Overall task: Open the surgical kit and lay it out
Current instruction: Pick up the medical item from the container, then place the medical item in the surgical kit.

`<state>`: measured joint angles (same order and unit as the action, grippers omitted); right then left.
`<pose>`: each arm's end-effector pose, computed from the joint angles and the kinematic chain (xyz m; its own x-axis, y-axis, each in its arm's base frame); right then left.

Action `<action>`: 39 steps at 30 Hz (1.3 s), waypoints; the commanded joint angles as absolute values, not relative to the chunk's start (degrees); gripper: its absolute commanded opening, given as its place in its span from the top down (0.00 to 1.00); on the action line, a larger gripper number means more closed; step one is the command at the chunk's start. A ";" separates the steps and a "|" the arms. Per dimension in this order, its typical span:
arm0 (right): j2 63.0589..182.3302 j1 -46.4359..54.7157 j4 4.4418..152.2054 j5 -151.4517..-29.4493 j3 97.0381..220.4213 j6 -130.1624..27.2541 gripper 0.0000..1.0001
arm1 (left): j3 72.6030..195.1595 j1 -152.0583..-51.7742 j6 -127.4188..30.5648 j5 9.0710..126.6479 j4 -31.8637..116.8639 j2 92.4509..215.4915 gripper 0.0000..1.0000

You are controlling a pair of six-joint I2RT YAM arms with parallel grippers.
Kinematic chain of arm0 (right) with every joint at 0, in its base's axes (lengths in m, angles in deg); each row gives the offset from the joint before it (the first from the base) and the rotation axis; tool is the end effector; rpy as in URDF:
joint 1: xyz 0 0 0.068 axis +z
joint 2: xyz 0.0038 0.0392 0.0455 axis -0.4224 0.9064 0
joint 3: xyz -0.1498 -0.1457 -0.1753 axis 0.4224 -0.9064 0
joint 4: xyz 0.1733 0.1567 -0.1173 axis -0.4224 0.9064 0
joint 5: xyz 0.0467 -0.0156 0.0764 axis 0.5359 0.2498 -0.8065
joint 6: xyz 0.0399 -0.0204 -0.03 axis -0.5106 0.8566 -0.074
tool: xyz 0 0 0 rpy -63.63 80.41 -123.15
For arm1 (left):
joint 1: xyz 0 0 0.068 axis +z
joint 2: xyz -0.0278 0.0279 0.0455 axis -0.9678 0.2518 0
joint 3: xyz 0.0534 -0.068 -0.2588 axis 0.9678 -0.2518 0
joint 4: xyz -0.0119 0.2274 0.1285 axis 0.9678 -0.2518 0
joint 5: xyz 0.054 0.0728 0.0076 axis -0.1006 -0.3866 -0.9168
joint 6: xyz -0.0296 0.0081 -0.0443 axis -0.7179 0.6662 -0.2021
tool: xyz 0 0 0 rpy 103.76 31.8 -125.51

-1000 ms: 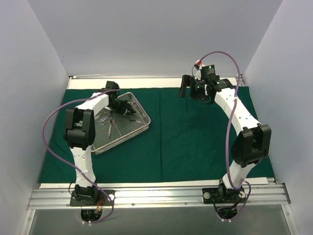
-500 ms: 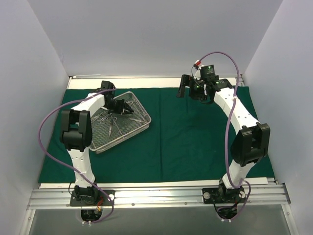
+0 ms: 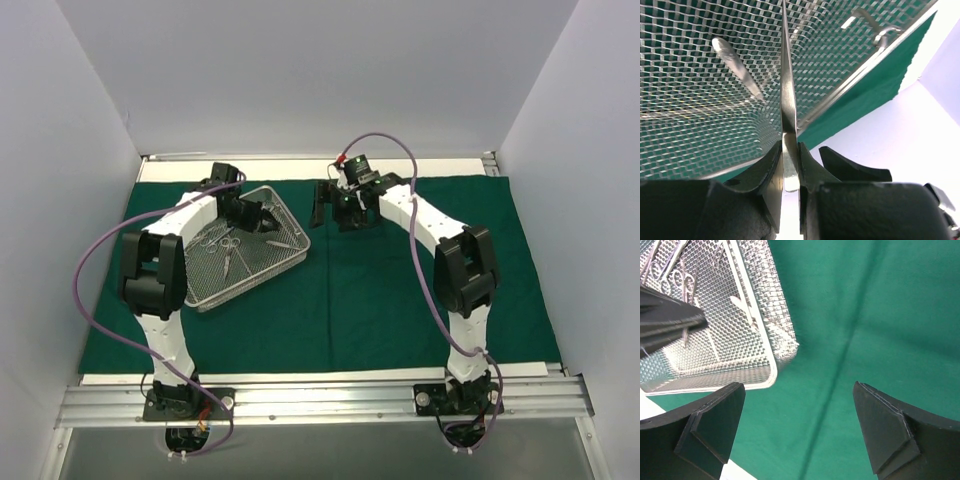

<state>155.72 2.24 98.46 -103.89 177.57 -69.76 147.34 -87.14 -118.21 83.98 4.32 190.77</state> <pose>0.4035 0.2221 0.2592 -0.8061 0.0308 -0.5910 -0.3627 0.7634 0.5345 0.4031 -0.0987 0.2075 -0.4972 -0.8165 0.2935 -0.8041 0.3066 -0.5093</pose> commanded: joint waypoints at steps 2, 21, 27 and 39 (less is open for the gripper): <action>157.54 1.56 97.86 -105.22 181.09 -74.52 0.07 | 145.74 -86.93 -115.08 82.72 5.94 185.63 0.98; 143.22 -2.50 95.31 -120.36 177.22 -72.05 0.27 | 142.22 -93.78 -68.66 91.41 8.23 172.00 0.98; 144.62 2.25 96.62 -114.37 180.21 -74.78 0.36 | 144.68 -96.60 -68.05 89.66 6.13 172.17 0.98; 144.88 5.07 93.72 -113.13 178.28 -77.07 0.39 | 144.68 -99.76 -69.81 90.53 7.88 172.08 0.98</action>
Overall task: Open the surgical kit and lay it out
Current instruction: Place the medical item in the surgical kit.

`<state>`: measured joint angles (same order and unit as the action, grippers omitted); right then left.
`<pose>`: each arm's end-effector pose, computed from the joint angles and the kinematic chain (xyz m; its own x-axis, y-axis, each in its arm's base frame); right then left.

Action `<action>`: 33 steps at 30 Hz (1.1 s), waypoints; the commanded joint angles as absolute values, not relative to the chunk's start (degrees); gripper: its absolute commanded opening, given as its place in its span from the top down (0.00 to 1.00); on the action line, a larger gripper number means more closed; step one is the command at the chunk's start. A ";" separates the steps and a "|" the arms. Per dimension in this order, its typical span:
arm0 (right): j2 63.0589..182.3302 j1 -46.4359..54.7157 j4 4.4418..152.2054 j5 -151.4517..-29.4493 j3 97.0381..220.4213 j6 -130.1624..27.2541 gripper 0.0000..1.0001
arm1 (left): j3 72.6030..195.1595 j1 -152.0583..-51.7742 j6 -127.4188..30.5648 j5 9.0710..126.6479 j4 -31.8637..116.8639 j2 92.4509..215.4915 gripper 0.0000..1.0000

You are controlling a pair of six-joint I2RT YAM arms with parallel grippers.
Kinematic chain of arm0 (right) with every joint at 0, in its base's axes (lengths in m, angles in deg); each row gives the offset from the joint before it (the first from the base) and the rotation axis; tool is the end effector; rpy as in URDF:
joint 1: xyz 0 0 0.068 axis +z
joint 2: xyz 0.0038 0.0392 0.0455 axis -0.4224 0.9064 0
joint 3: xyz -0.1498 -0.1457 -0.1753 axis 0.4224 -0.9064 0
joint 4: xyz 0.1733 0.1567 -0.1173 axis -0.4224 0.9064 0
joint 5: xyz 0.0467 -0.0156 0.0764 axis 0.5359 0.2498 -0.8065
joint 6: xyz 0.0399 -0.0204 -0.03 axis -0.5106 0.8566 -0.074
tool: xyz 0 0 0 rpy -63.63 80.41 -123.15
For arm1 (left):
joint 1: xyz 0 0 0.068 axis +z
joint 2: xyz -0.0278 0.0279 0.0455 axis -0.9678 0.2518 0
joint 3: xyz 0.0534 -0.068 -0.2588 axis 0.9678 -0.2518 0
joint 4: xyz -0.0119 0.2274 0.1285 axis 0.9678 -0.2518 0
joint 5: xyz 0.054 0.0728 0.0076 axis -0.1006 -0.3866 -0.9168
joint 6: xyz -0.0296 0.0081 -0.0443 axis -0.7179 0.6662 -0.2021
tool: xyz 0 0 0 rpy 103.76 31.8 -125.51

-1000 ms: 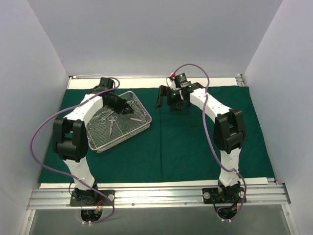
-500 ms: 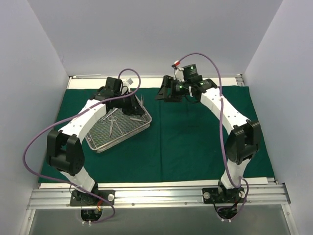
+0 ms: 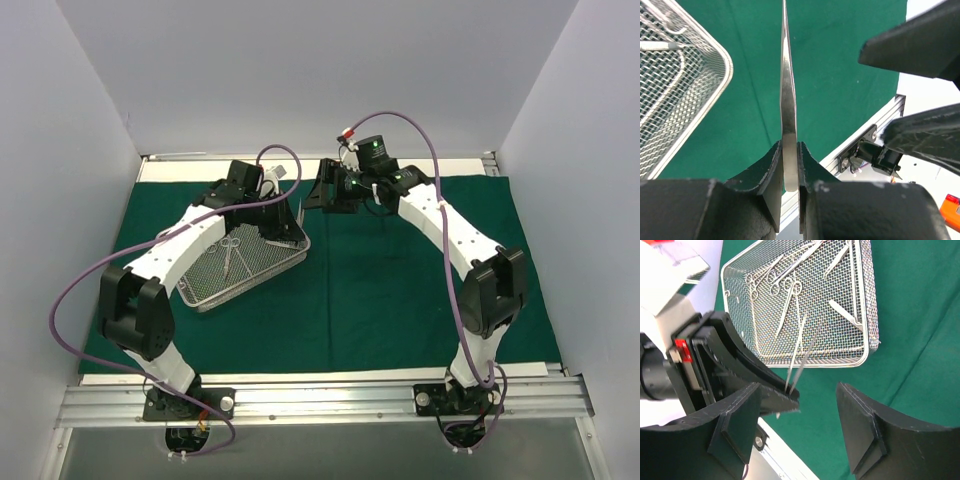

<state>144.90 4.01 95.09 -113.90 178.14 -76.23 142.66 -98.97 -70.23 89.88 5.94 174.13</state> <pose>0.3636 0.2227 0.3495 -0.7528 0.0957 -0.6512 -0.5025 0.5554 0.6626 0.3288 -0.1630 0.2935 -0.9348 -0.1108 -0.3374 0.1600 0.7169 -0.6786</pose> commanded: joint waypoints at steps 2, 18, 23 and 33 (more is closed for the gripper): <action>145.24 5.33 93.55 -112.96 178.28 -77.16 0.40 | 144.59 -100.03 -69.89 90.36 7.96 171.82 0.98; 149.01 7.18 92.32 -113.74 177.67 -78.30 0.56 | 143.80 -100.47 -69.98 91.68 9.46 170.15 0.98; 149.72 7.44 91.00 -115.33 177.14 -79.09 0.62 | 143.71 -100.47 -69.81 91.94 9.81 169.88 0.98; 149.37 7.01 94.51 -112.61 178.54 -75.06 1.00 | 143.80 -100.11 -67.96 89.49 8.32 169.80 0.50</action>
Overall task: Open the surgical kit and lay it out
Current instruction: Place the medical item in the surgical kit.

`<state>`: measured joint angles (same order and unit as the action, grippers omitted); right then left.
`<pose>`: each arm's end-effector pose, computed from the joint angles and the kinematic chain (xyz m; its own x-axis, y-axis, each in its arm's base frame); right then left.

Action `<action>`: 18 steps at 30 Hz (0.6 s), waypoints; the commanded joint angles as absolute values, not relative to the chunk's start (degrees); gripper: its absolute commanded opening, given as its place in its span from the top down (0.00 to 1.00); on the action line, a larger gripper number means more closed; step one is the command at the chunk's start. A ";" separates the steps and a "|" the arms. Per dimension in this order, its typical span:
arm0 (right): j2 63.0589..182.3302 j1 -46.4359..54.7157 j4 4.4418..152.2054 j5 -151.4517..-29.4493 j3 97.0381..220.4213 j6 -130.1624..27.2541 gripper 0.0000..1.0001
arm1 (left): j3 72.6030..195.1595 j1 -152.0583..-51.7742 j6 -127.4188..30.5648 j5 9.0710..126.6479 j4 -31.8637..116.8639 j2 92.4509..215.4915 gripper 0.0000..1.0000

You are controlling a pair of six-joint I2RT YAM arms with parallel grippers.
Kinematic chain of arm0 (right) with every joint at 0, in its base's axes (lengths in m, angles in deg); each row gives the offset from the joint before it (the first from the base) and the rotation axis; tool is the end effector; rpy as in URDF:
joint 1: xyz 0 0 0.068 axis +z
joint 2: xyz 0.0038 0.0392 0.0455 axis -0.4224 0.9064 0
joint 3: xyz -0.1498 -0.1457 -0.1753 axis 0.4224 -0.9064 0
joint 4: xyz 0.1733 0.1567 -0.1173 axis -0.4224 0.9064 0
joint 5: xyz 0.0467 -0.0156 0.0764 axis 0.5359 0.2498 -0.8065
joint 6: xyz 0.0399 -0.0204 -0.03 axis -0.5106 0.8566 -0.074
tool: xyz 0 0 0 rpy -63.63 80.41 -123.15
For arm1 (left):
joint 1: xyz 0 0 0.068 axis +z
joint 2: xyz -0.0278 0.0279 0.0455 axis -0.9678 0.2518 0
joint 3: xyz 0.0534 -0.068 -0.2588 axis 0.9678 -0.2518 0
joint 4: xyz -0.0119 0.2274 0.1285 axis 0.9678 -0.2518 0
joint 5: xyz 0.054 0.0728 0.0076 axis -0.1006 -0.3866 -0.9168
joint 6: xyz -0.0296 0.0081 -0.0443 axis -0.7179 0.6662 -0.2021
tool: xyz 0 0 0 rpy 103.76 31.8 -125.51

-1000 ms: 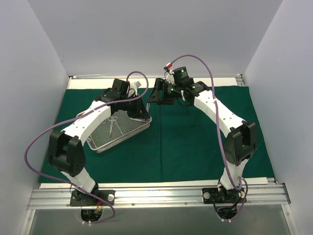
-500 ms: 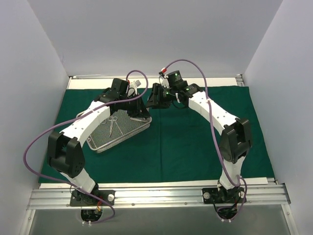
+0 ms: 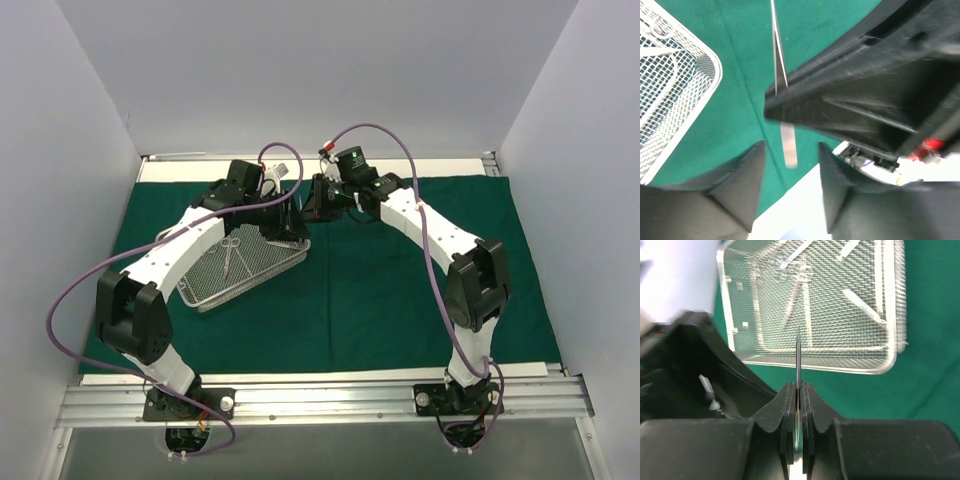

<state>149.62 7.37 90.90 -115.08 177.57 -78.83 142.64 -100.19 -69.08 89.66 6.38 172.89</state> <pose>0.3672 0.2553 0.3188 -0.7947 0.0590 -0.6041 -0.4942 0.5147 0.7005 0.3222 -0.1684 0.3013 -0.9230 -0.0824 -0.3758 0.2107 0.7091 -0.6729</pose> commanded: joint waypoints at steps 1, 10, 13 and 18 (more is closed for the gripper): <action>149.28 6.66 96.95 -110.43 178.72 -73.14 1.00 | 143.63 -100.03 -67.79 88.70 7.88 169.62 0.42; 144.01 -1.07 118.67 -85.64 173.29 -54.85 1.00 | 140.73 -94.50 -60.67 81.75 1.82 162.95 0.21; 143.13 -7.57 121.67 -80.11 169.77 -50.89 1.00 | 138.36 -91.51 -58.91 82.09 1.20 161.28 0.21; 141.97 -16.36 120.43 -75.52 167.28 -47.46 1.00 | 132.31 -87.38 -57.68 85.78 4.00 156.44 0.23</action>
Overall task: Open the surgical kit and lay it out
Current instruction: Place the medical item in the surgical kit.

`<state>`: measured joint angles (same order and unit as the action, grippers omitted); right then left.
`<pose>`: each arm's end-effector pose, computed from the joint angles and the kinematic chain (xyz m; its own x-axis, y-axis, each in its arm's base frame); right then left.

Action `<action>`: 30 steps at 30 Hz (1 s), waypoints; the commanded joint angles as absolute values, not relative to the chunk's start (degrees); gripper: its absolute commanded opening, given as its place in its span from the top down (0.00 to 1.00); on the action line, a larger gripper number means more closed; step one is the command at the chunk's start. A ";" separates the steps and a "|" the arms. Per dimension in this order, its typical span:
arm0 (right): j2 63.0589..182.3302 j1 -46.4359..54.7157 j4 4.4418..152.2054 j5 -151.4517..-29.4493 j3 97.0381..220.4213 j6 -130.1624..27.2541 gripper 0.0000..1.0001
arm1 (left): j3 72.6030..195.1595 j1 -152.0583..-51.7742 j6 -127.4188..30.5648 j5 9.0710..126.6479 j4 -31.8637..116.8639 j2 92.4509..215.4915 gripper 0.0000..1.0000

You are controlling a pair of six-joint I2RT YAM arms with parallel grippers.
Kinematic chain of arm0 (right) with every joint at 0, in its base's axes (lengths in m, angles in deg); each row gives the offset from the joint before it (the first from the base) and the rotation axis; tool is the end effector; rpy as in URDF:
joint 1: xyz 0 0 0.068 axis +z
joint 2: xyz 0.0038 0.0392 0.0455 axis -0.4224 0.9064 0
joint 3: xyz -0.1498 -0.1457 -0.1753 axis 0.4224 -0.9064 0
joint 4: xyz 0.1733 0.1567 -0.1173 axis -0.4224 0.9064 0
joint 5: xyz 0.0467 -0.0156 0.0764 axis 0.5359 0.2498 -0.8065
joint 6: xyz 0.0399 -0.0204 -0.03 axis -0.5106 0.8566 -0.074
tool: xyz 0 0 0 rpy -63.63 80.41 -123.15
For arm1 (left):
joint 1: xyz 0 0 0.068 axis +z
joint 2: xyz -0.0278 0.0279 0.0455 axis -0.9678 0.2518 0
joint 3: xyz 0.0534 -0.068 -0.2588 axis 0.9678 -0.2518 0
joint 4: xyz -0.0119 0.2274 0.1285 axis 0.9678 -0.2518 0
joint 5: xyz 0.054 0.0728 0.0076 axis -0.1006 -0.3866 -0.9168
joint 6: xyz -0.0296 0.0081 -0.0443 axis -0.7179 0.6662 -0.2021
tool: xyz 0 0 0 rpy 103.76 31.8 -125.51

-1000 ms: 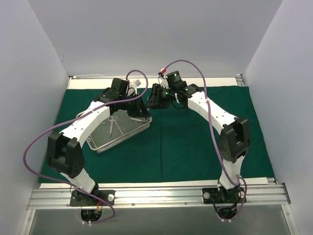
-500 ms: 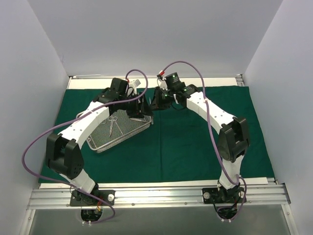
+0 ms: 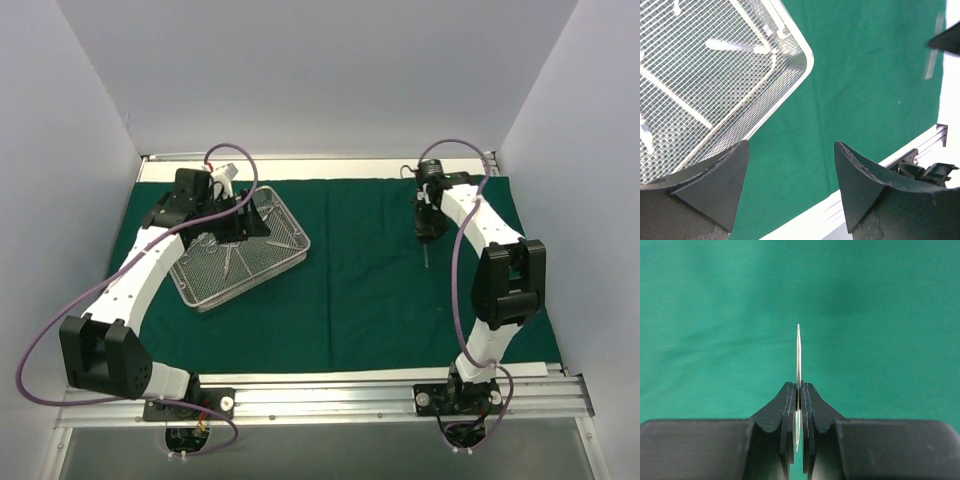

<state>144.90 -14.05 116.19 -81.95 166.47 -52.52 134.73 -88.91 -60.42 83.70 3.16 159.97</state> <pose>0.3819 0.0734 0.2500 -0.8531 -0.0251 -0.5212 -0.0656 0.9961 0.0593 0.2944 -0.0857 0.3222 -0.8332 -0.1754 -0.5243 0.1719 0.8191 -0.5472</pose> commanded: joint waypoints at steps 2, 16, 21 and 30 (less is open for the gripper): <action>144.00 -16.99 122.72 -73.67 169.04 -46.14 1.00 | 131.33 -85.97 -56.28 86.75 4.10 154.86 0.23; 150.24 -22.61 119.13 -70.16 164.40 -39.81 1.00 | 131.85 -87.81 -56.71 83.41 2.43 153.53 0.23; 154.20 -23.23 117.72 -69.54 164.31 -40.60 1.00 | 132.38 -86.15 -57.76 84.73 2.52 155.12 0.23; 158.07 -24.46 116.49 -69.19 163.69 -40.42 0.92 | 132.82 -84.91 -58.73 85.79 3.04 156.61 0.23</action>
